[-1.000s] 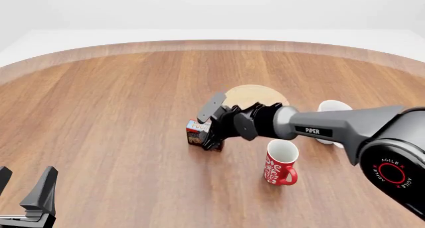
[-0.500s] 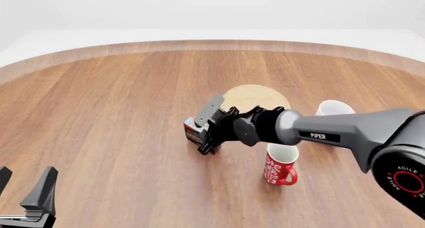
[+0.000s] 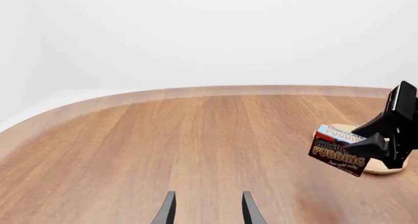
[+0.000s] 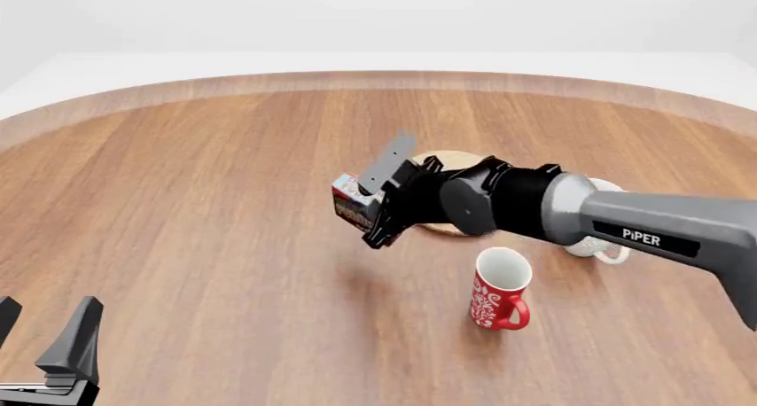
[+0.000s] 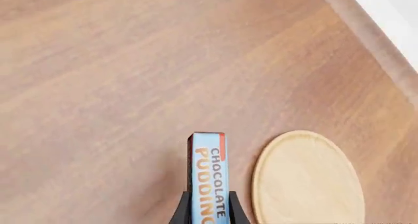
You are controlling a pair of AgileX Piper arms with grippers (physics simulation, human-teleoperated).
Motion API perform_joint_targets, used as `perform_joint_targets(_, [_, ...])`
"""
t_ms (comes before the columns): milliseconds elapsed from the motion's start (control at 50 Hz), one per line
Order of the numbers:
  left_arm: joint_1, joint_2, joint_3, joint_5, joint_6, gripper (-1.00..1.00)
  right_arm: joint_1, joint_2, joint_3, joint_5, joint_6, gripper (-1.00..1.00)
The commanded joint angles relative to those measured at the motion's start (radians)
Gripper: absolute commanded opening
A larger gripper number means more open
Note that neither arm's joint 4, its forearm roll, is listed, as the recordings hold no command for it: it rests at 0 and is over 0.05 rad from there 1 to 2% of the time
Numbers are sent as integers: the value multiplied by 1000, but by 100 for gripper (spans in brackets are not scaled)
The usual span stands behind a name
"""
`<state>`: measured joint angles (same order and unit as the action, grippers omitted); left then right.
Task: Put the chocolate pudding to the left of the plate.
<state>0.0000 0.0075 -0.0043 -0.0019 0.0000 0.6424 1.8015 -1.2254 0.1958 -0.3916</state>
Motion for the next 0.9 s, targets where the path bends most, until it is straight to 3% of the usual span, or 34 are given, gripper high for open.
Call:
perform_joint_targets(20, [0,0,0,0,0,100,-24,-37,-71,66,-9,-100])
perform_joint_targets(480, [0,0,0,0,0,100,-63,132,-382,204,-52,-100])
perform_joint_targets(900, [0,0,0,0,0,100,-91,418,-767,336,-81,-100])
